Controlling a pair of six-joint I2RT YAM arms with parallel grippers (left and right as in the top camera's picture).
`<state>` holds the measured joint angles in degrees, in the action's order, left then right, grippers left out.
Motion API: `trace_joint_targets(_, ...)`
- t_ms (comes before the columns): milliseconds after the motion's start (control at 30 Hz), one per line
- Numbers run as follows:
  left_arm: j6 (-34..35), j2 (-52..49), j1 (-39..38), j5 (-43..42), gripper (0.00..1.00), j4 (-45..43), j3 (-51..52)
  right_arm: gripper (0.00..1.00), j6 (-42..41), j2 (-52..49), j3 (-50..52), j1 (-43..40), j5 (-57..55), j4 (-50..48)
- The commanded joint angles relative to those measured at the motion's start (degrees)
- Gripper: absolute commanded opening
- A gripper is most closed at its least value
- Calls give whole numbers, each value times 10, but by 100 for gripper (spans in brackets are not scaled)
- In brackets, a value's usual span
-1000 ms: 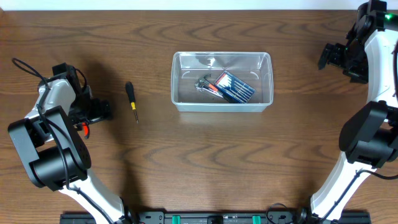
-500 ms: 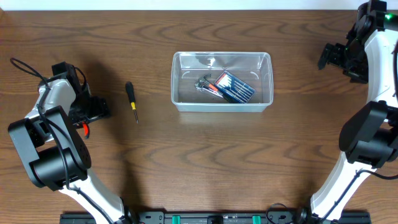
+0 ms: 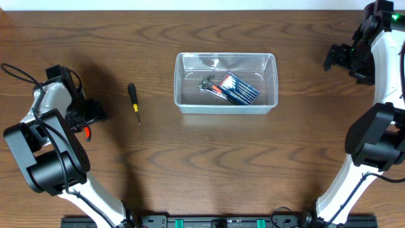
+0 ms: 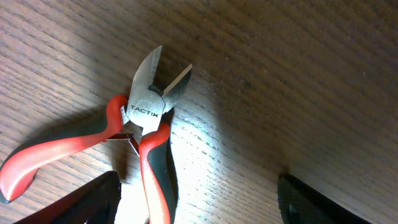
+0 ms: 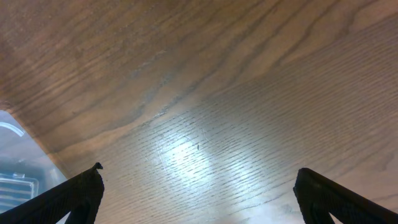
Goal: Pack container
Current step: 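Lower the left gripper onto the pliers' jaw joint, then close the left gripper on the pliers at the joint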
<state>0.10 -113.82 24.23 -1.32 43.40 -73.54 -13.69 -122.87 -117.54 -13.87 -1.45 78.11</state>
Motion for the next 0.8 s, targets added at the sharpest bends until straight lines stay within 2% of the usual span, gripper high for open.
trace_joint_targets(0, 7, -19, 6, 24, 78, 0, 7, 99, -10, 0, 0, 0, 0, -1)
trace_joint_targets(133, 8, -19, 6, 24, 73, 0, 7, 99, -10, 0, 0, 0, 0, -1)
trace_joint_targets(200, 9, -19, 6, 24, 67, 0, 7, 99, -10, 0, 0, 0, 0, -1)
trace_joint_targets(767, 21, -19, 6, 25, 52, -3, 7, 99, -10, 0, 0, 1, 0, -1)
